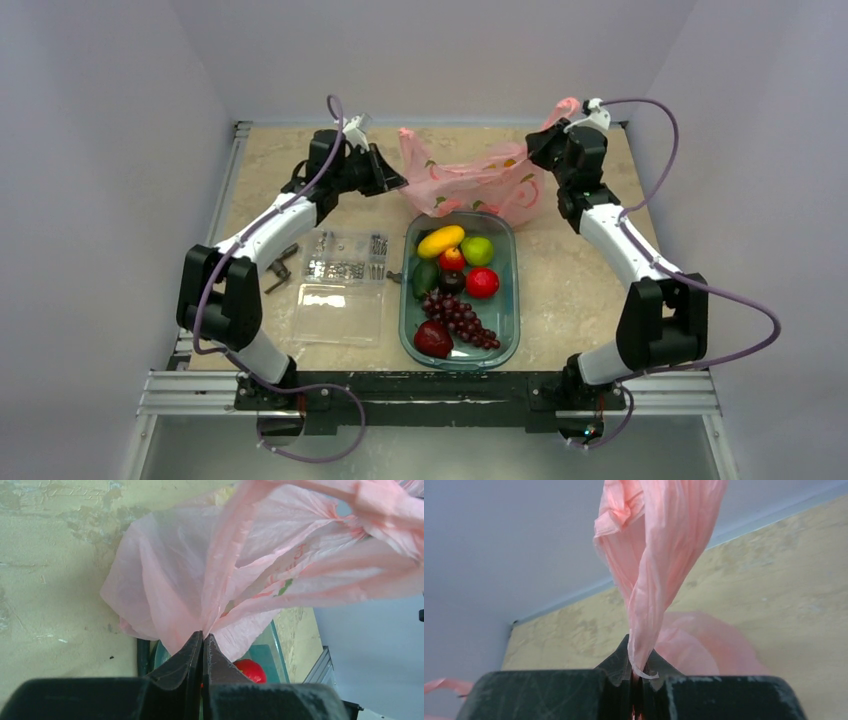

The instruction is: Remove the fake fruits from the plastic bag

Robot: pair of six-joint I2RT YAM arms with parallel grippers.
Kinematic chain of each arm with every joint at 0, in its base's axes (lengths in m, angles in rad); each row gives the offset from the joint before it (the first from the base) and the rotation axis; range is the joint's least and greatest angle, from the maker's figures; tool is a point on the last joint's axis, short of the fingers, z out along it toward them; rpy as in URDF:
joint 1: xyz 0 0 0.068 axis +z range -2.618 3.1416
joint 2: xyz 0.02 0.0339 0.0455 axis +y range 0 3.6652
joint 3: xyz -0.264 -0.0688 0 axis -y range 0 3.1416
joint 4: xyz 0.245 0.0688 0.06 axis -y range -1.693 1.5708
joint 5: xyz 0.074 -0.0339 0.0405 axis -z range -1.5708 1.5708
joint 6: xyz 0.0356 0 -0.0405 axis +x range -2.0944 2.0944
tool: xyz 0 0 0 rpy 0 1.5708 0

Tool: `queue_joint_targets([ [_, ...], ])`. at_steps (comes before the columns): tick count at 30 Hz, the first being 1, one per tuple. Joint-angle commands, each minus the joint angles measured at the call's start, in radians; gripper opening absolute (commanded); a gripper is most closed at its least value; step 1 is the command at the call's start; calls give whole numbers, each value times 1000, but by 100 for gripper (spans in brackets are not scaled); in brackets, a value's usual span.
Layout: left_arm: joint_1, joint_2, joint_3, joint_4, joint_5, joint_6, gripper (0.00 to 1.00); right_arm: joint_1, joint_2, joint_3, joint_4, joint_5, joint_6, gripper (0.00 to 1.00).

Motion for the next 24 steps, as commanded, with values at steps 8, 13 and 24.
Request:
queue_joint_targets([
  [8, 13, -88, 57, -36, 35, 95, 40, 31, -12, -12, 137, -207, 17, 0],
  [13, -37, -238, -10, 6, -115, 174, 67, 32, -25, -4, 99, -231, -13, 0],
  [24, -235, -232, 129, -109, -602, 92, 85, 41, -100, 20, -56, -171, -131, 32],
])
